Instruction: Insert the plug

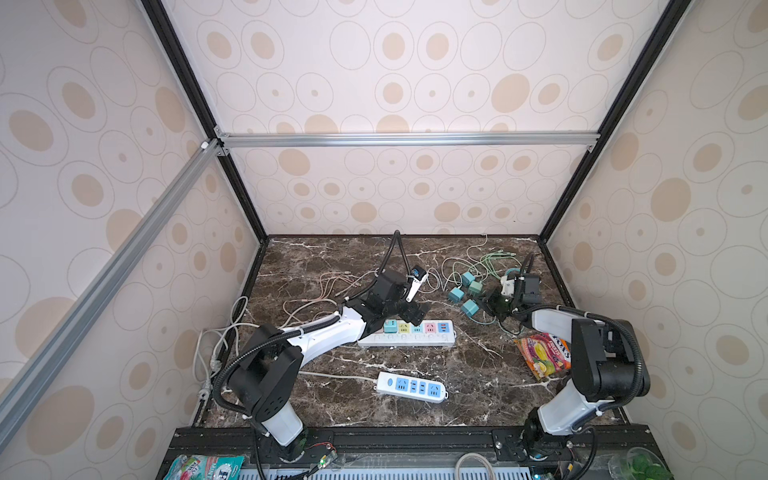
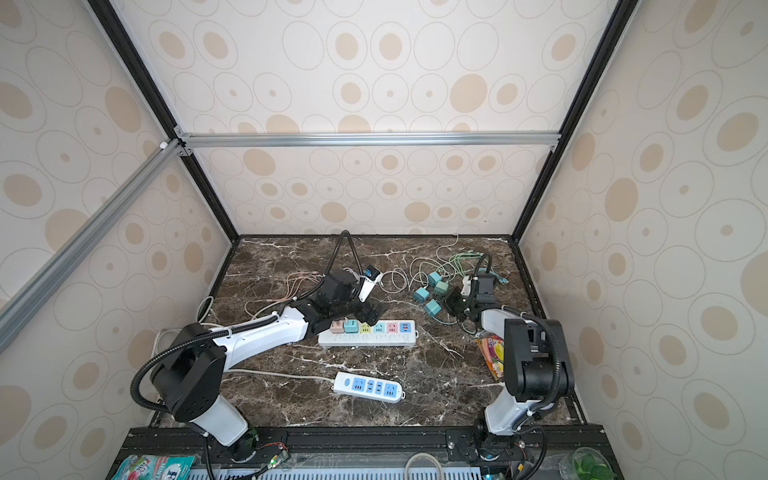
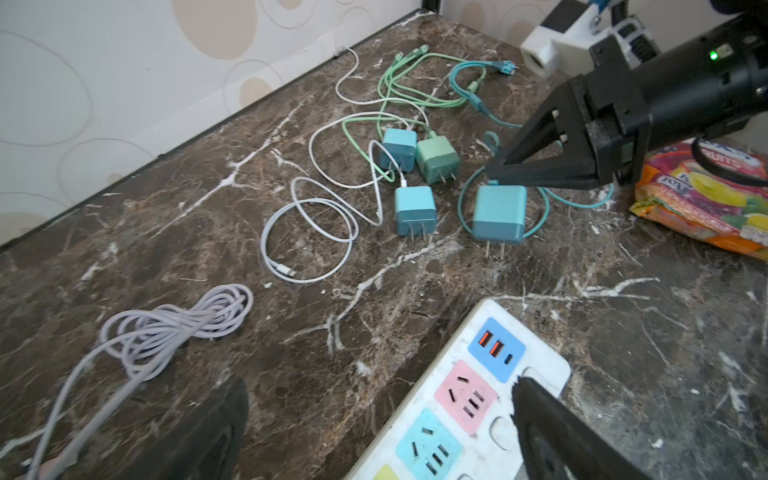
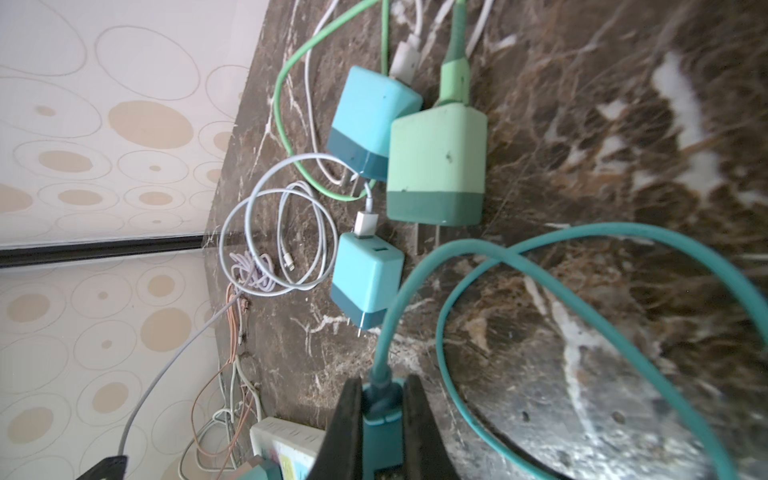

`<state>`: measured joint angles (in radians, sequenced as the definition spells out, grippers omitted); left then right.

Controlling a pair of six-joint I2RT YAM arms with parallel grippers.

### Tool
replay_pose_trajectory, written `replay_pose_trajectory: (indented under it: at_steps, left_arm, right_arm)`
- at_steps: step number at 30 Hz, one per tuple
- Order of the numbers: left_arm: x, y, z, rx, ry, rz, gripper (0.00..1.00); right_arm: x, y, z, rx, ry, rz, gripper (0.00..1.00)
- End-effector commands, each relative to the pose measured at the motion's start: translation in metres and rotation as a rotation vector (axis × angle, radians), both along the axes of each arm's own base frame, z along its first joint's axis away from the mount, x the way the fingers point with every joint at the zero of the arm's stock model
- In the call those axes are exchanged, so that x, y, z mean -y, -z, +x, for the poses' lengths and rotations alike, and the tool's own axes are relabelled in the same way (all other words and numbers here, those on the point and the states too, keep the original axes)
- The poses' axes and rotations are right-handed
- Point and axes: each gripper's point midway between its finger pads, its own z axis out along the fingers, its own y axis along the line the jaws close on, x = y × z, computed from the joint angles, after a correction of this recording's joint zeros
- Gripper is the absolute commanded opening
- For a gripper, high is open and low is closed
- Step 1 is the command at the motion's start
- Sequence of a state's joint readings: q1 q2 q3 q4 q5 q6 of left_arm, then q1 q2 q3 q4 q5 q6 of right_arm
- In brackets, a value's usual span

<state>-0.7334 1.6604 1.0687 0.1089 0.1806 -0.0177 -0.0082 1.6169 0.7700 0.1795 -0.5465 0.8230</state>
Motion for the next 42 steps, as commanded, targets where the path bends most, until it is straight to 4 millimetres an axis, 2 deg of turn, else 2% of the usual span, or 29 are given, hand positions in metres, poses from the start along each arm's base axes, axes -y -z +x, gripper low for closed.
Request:
replay_pose_trajectory:
  at_steps: [1,4,9,14,19,23,26,28,33,36,39,42]
  left_arm:
    - [0.032,-0.021,-0.007,0.018,0.116,-0.091,0.98]
    - [0.045,-0.021,-0.011,0.0,0.14,-0.142,0.98]
    - [0.054,-0.018,-0.02,-0.001,0.169,-0.17,0.98]
    - [0.058,-0.019,-0.03,-0.006,0.239,-0.18,0.9]
    - [0.056,-0.03,-0.029,0.051,0.237,-0.19,0.83]
    - [0.057,-0.03,-0.023,0.061,0.227,-0.185,0.74]
    - [0.054,-0.032,-0.014,0.08,0.179,-0.19,0.62]
    - [0.055,-0.035,-0.012,0.09,0.174,-0.196,0.58]
    - [0.055,-0.035,-0.002,0.116,0.142,-0.18,0.61]
    - [0.046,-0.031,0.012,0.147,0.063,-0.14,0.67]
    - [0.034,-0.03,0.023,0.18,-0.016,-0.107,0.69]
    - [0.037,-0.03,0.02,0.177,0.014,-0.109,0.69]
  right_arm:
    - [-0.015,-0.027,-0.002,0.09,-0.031,0.047,0.09]
    - [-0.024,-0.042,-0.003,0.136,-0.018,0.063,0.08]
    - [-0.048,-0.078,-0.001,0.251,-0.035,0.071,0.08]
    - [-0.079,-0.114,-0.002,0.386,-0.101,0.057,0.08]
    - [-0.095,-0.136,-0.007,0.46,-0.151,0.048,0.08]
    - [-0.097,-0.143,-0.011,0.488,-0.165,0.058,0.08]
    - [-0.098,-0.148,-0.014,0.499,-0.167,0.064,0.08]
    - [-0.098,-0.147,-0.015,0.491,-0.166,0.067,0.08]
    - [-0.099,-0.147,-0.016,0.49,-0.168,0.08,0.08]
    - [-0.1,-0.148,-0.015,0.492,-0.169,0.086,0.08]
    - [-0.1,-0.148,-0.016,0.491,-0.173,0.088,0.08]
    - [-0.102,-0.147,-0.017,0.488,-0.177,0.089,0.08]
